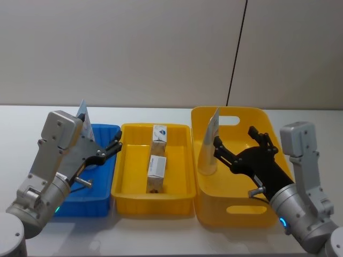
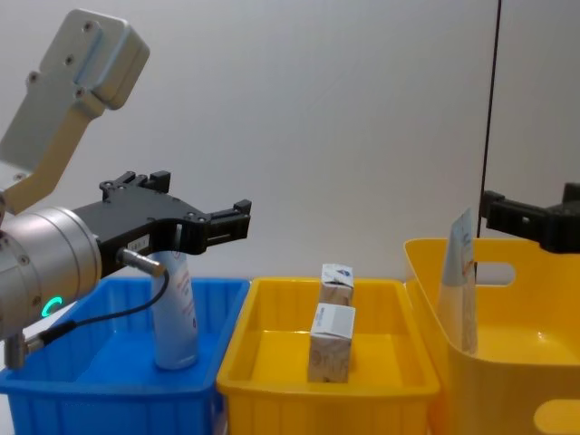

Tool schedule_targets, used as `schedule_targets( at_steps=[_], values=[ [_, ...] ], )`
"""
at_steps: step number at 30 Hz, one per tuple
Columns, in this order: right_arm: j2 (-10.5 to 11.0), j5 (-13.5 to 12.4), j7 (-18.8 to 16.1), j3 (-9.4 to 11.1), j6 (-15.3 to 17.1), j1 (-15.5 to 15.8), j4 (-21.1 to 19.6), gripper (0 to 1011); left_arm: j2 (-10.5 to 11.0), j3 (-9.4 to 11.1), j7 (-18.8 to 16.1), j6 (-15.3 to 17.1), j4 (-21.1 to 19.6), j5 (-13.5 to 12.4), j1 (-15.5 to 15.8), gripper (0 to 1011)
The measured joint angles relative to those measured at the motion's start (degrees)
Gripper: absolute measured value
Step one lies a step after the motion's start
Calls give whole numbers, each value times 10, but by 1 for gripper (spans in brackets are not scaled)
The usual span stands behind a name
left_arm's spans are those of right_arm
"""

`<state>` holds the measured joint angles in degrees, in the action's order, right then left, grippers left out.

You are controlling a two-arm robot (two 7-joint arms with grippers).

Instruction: Bimanual collaborative sorting of washing and personal care products

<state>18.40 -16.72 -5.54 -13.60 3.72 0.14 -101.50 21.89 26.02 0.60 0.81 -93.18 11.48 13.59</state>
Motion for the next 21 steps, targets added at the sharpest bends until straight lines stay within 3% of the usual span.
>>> schedule_targets(
  at_steps=[8,21],
  values=[
    [-5,-9,-11,-12,44,-5,-19,1002,0,0,0,0,0,0,0,1001],
    [-38,-26,-4,-48,180,-17,-68,1002,0,0,0,0,0,0,0,1001]
  ],
)
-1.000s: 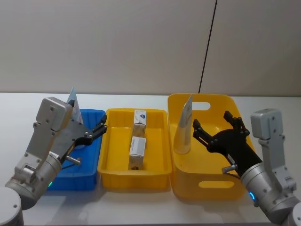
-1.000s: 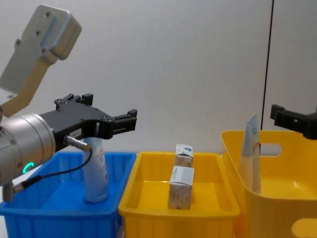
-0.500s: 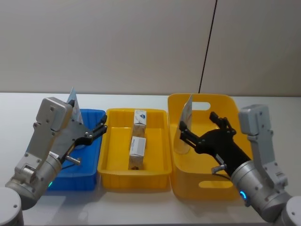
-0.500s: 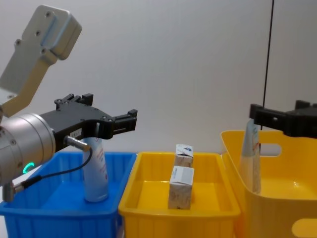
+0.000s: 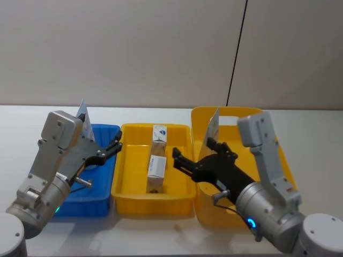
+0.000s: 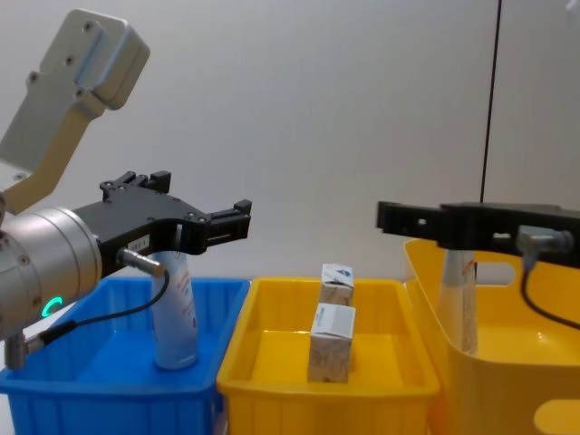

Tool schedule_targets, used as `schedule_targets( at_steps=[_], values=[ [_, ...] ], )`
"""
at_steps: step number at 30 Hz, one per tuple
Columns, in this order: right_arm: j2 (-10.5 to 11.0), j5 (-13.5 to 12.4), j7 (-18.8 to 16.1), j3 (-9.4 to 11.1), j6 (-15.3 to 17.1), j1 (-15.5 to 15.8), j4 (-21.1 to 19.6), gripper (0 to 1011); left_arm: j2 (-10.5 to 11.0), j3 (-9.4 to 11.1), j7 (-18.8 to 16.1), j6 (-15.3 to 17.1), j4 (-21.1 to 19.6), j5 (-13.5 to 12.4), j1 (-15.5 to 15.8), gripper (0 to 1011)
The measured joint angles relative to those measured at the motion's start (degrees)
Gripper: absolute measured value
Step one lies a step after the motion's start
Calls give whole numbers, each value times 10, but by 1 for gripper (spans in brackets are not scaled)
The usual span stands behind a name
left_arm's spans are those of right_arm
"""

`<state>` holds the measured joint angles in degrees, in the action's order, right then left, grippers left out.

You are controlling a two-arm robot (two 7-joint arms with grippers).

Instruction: Bimanual collaborative sorting of washing and personal care products

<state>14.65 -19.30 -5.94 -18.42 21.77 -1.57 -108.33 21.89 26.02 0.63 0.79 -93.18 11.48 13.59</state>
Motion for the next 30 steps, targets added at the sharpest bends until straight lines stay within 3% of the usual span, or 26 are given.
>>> schedule_targets(
  at_steps=[9,30],
  values=[
    [-31,-1,20,-24,65,-10,-15,1002,0,0,0,0,0,0,0,1001],
    [-83,37,84,-56,149,-33,-3,1002,0,0,0,0,0,0,0,1001]
  ],
)
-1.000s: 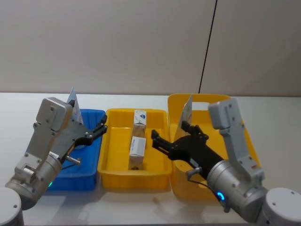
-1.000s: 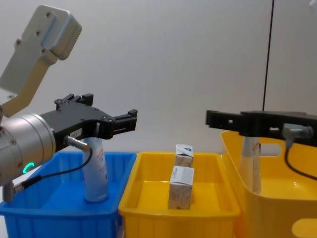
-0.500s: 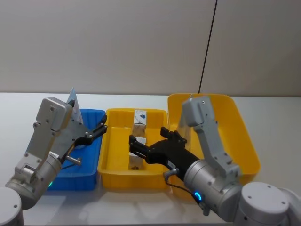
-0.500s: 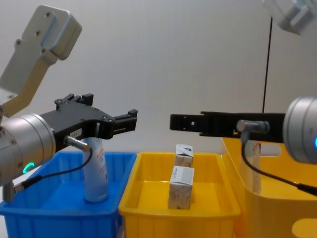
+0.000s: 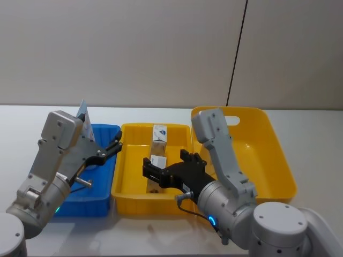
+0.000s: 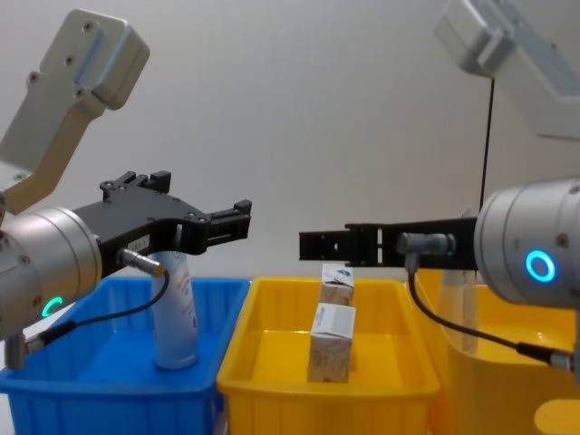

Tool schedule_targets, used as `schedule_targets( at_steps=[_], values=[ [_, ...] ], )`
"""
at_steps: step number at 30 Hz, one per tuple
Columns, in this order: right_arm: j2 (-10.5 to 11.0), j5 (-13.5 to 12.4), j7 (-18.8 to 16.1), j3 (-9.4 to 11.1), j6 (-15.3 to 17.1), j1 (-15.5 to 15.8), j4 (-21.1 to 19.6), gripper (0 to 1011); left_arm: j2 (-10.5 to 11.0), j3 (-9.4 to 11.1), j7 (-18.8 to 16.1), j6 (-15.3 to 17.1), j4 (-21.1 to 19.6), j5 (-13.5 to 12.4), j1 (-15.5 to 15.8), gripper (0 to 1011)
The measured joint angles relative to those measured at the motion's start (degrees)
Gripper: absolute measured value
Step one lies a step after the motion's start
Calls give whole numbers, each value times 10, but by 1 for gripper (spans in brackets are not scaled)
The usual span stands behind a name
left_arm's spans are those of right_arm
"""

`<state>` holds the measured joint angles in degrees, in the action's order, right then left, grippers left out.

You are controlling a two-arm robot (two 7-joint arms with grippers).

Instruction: Bimanual collaborative sorting of washing and personal care products

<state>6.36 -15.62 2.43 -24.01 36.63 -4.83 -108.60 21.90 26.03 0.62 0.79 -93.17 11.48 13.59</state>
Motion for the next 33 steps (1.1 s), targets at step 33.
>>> schedule_targets(
  at_steps=[33],
  values=[
    [14,33,-25,-11,63,-69,67,1002,0,0,0,0,0,0,0,1001]
  ],
)
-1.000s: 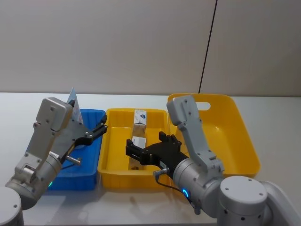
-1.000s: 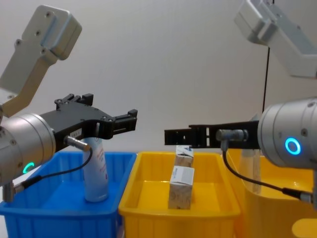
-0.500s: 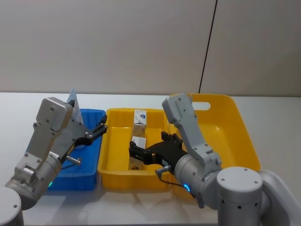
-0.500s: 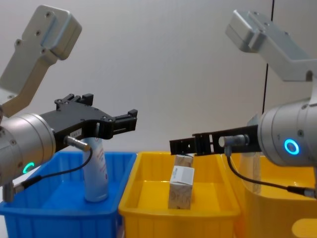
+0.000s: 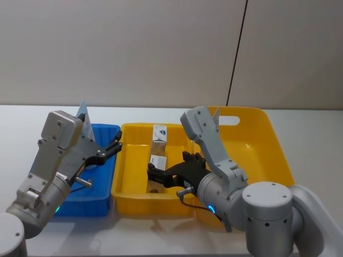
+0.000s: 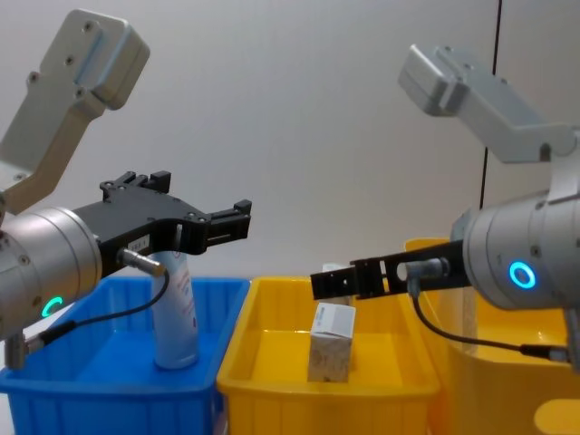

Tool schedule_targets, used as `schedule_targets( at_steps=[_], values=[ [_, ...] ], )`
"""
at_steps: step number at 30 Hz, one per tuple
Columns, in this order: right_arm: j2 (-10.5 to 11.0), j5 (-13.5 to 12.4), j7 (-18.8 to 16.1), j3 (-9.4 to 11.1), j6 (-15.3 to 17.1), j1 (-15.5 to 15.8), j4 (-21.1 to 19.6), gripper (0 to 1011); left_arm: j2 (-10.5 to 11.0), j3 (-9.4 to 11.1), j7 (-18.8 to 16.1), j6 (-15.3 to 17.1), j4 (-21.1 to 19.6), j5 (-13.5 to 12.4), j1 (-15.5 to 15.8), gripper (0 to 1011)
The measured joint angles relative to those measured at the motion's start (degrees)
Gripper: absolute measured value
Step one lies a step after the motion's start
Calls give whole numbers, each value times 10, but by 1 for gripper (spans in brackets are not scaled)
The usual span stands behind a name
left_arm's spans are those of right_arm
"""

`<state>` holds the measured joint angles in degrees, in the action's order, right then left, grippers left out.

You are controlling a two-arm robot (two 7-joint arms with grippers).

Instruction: Bimanual collaborative sorting of washing and personal care products

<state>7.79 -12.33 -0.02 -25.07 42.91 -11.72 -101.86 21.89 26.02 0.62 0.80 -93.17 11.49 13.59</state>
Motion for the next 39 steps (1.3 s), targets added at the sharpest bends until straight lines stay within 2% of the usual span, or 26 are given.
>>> schedule_targets(
  at_steps=[21,39],
  values=[
    [-53,6,30,17,2,-13,63,1002,0,0,0,0,0,0,0,1001],
    [-66,20,36,18,6,-28,96,1002,0,0,0,0,0,0,0,1001]
  ],
)
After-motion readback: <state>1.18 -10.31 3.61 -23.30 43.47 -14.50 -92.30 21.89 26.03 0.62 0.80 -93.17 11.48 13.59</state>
